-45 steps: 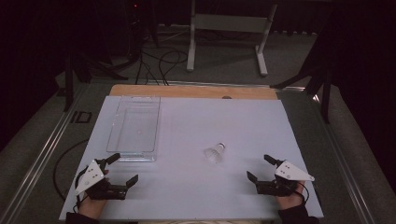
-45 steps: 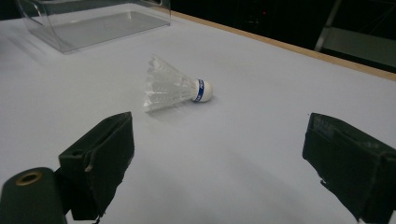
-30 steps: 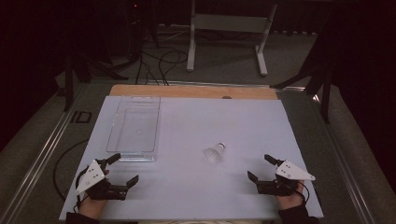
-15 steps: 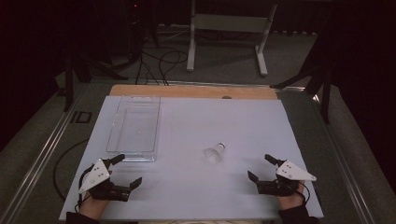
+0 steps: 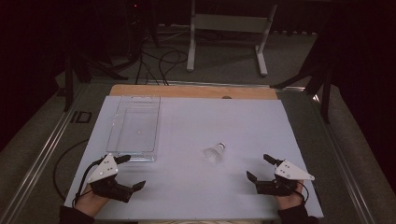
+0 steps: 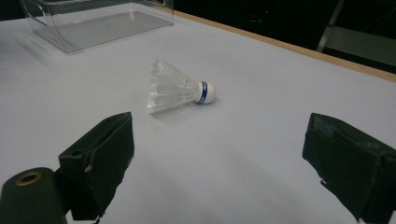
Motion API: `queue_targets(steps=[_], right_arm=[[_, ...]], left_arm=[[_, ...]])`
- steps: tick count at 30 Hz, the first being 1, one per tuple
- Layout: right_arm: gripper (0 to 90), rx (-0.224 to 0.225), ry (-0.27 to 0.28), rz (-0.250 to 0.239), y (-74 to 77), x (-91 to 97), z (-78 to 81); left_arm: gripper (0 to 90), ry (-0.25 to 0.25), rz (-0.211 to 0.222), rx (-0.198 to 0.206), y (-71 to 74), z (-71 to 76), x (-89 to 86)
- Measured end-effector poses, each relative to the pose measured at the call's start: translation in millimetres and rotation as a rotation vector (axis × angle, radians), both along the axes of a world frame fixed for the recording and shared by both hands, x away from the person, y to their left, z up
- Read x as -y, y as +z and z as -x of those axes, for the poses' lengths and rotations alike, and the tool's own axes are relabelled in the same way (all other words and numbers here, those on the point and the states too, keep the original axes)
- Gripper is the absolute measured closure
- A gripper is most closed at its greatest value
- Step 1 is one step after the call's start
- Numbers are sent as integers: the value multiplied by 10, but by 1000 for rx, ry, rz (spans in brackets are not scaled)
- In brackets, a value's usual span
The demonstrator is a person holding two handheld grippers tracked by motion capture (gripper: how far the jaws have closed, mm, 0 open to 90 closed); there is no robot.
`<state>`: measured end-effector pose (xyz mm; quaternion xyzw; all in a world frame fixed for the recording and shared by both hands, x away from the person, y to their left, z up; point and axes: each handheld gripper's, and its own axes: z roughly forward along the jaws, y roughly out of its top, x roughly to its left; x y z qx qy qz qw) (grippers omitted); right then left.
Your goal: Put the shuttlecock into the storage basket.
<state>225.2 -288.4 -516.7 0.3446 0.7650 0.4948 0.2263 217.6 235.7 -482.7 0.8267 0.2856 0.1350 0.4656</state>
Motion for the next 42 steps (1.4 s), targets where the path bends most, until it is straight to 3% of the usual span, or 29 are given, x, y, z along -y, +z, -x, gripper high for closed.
queue_targets(steps=[5,16,20,23,30,33,37,42], right_arm=[[93,1,2,1,7,-11,6],[93,-2,6,3,5,-18,2],[93,1,5,3,6,-18,3],[93,-5,9,3,3,-21,1],[93,0,0,5,9,-16,4],[93,1,0,9,8,-18,2],[93,-1,3,10,6,-22,2],[93,-2,4,10,6,-20,1]], left_arm=[[1,-31,-71,-46,26,-40,67],[1,-59,-159,-146,52,-115,184],[1,-65,-196,-149,70,-135,226],[1,-69,-238,-180,93,-161,269],[1,-68,-282,-227,132,-201,337],[1,-83,-294,-269,156,-230,368],[1,-82,-352,-277,167,-241,437],[1,-106,-387,-311,173,-274,517]])
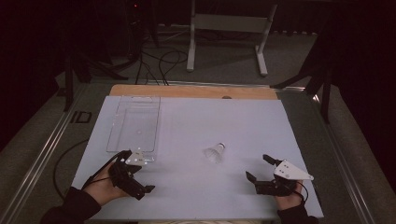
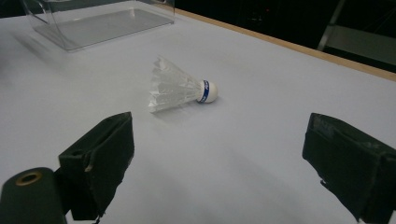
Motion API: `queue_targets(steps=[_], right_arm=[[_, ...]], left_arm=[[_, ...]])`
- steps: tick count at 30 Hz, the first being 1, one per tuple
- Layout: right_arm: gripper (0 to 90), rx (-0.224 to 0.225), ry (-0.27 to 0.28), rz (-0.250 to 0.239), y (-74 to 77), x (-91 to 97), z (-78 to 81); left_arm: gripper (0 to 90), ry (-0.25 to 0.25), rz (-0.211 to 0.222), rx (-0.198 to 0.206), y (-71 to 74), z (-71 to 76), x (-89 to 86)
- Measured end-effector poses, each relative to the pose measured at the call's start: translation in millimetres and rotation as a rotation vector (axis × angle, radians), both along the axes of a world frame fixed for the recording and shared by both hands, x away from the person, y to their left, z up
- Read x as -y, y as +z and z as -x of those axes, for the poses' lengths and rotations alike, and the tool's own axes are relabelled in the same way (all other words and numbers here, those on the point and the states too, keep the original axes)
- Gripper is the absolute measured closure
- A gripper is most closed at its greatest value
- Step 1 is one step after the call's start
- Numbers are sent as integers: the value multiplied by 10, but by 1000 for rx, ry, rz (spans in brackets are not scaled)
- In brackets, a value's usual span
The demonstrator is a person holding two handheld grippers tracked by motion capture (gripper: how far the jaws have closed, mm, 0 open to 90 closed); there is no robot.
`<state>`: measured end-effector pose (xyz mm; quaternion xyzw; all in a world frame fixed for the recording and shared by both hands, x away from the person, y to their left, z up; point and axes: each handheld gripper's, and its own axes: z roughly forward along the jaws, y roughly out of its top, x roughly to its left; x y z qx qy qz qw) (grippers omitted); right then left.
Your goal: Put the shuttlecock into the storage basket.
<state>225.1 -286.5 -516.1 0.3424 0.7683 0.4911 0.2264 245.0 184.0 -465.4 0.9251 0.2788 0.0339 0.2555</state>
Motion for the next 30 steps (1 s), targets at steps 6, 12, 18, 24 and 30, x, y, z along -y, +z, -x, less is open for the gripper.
queue_targets(steps=[6,12,18,24,30], right_arm=[[93,-6,-1,0,-2,-4,0],[93,-7,1,0,-4,-1,-4],[93,-7,1,-2,-2,0,-3],[93,-8,-1,-2,0,-1,-2],[93,-8,-2,-1,0,0,-2]], left_arm=[[1,-13,-10,-55,29,-57,98],[1,-31,-48,-89,52,-99,214],[1,-64,-104,-116,80,-147,333],[1,-99,-158,-149,118,-182,466],[1,-103,-192,-170,169,-231,563]])
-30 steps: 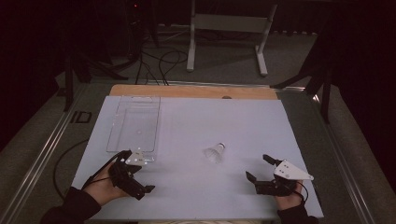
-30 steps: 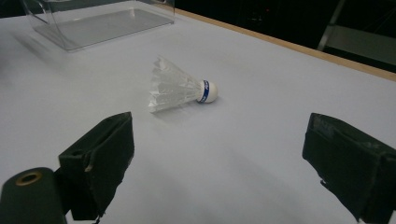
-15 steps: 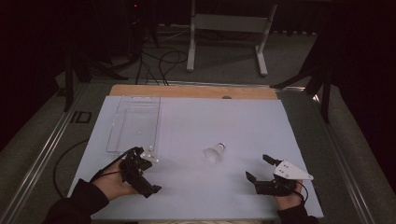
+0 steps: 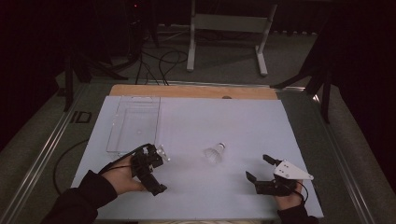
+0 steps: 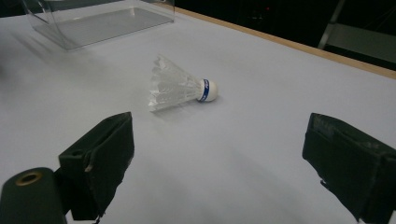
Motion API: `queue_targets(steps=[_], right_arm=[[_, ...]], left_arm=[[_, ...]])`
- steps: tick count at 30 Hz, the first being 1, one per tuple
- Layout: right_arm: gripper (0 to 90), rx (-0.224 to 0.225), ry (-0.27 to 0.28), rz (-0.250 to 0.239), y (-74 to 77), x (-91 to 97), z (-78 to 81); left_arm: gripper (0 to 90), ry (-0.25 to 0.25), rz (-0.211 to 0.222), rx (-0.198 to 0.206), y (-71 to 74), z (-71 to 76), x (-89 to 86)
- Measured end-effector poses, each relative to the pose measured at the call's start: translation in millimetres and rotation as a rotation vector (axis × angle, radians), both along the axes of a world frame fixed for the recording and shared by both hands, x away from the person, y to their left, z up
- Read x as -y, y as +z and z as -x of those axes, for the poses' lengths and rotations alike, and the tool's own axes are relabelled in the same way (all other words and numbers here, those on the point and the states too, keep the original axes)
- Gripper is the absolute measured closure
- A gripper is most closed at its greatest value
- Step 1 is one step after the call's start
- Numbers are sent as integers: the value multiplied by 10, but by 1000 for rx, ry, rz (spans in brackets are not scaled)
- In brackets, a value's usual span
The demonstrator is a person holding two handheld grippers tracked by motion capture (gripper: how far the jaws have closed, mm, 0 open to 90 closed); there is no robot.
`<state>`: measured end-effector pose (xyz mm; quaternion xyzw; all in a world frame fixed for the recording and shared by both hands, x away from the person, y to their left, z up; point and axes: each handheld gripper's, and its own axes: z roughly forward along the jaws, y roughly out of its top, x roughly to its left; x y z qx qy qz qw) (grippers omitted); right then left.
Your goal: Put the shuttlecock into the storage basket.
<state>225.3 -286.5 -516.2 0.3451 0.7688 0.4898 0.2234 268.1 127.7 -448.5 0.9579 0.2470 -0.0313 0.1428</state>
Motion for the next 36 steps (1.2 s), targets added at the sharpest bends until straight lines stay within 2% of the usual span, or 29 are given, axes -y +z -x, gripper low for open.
queue_targets(steps=[8,19,22,36], right_arm=[[93,0,0,2,0,1,0],[93,-1,3,0,0,0,0],[93,-4,2,1,0,0,-1],[93,-5,4,-1,-2,0,-2]], left_arm=[[1,-28,-57,-29,12,-75,127],[1,-59,-108,-55,5,-185,347],[1,-65,-114,-54,16,-217,393],[2,-94,-123,-99,21,-367,562]])
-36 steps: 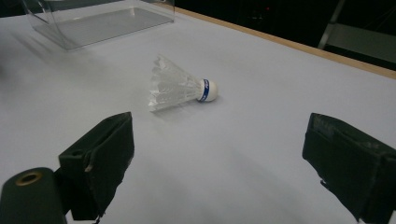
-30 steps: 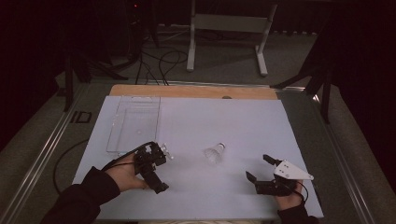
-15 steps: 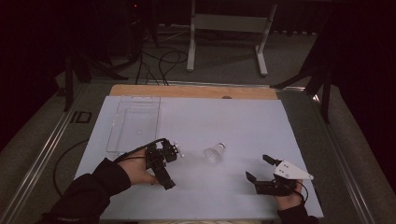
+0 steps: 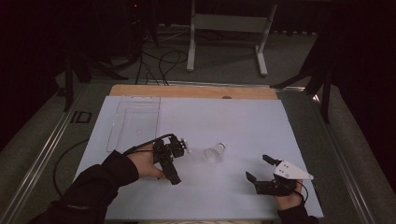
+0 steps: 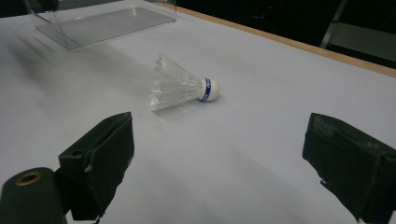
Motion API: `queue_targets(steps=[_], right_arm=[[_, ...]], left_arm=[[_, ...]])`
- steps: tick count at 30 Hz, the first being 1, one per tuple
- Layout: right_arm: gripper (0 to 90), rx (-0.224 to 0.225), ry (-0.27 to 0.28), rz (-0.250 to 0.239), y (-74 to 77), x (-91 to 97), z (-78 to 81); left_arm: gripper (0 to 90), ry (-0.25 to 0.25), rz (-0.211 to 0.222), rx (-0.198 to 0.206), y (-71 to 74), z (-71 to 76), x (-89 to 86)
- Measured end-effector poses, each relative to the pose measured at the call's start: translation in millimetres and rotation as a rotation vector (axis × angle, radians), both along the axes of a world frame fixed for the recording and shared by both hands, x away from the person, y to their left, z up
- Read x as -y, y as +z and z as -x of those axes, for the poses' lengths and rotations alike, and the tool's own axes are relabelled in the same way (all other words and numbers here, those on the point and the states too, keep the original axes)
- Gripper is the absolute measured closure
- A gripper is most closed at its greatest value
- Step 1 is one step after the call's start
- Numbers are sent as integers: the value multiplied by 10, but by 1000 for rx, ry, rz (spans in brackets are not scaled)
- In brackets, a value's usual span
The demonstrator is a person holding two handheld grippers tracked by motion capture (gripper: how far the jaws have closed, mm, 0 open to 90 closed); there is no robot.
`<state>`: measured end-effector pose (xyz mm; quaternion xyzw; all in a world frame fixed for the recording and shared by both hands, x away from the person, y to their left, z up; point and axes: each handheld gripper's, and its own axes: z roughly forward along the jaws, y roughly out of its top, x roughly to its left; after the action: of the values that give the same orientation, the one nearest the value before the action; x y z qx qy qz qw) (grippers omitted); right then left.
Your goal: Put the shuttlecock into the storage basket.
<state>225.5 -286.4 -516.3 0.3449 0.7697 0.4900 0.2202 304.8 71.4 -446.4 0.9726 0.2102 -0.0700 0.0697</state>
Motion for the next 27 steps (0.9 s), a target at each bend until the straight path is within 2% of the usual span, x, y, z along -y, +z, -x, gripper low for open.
queue_targets(steps=[6,17,27], right_arm=[[93,-3,4,-2,-5,-1,-4],[93,-6,6,-3,-7,-4,-4],[93,-7,8,-3,-10,-2,-5]], left_arm=[[7,-6,-1,11,38,-93,94],[7,-5,12,3,40,-205,268],[8,6,48,-2,20,-329,433]])
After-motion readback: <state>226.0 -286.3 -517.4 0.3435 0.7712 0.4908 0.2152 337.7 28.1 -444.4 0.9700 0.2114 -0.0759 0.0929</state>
